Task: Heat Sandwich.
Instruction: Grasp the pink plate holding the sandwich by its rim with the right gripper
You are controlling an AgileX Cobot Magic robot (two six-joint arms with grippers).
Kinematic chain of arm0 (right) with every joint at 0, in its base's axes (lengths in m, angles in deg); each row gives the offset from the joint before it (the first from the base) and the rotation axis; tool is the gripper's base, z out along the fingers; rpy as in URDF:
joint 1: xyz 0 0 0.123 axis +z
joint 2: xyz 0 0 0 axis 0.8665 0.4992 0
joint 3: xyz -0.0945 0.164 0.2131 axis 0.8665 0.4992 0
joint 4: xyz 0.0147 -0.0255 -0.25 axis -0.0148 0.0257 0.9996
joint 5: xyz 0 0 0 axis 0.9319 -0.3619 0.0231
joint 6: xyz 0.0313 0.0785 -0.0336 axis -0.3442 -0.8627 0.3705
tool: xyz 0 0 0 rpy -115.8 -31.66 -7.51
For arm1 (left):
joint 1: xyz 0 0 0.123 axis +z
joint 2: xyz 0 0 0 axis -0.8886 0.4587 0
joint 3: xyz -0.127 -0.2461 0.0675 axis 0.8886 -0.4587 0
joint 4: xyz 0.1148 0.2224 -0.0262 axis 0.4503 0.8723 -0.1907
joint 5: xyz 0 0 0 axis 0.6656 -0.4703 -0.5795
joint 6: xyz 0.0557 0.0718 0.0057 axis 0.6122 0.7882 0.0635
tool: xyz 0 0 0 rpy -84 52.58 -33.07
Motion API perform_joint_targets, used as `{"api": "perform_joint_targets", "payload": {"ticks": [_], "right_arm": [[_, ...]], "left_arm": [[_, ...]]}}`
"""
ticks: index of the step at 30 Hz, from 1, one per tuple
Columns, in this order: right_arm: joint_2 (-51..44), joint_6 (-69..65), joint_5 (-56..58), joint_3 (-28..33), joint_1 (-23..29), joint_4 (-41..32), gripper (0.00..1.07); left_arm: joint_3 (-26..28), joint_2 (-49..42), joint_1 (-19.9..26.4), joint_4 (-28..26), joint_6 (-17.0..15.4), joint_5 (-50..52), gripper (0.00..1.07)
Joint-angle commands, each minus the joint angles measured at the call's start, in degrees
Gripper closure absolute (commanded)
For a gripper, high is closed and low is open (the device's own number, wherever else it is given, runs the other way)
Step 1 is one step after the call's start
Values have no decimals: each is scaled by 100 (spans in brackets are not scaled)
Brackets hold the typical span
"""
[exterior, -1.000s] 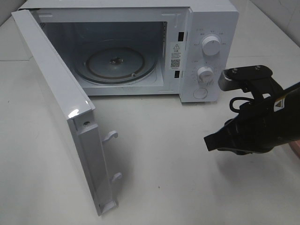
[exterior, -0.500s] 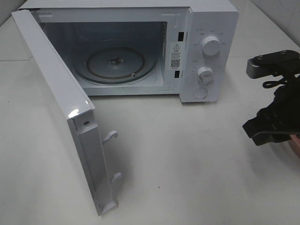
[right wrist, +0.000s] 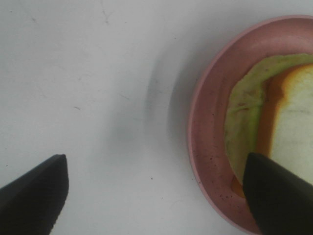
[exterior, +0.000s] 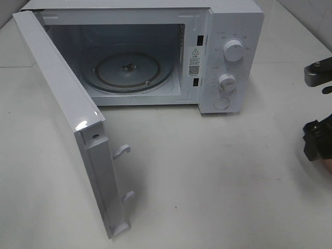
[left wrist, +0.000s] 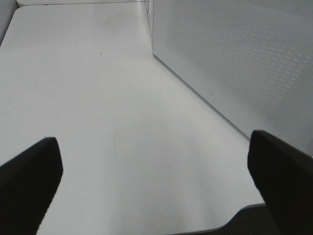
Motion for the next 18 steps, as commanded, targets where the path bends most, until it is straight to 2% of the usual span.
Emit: {"api": "perform_joint_targets", "payload": {"ticks": [1,6,18], "right_arm": [[-34,-57,23,-29,-292,11,16],[-29,-46,-172,-29,-802,-74,19],[665,-46,-487,-29,-1008,-166,22]], "left_arm": [[-11,-97,-40,-11,-17,23,9],[-11,-97,-40,-11,-17,23,9],[-11,-97,-40,-11,-17,23,9]]}}
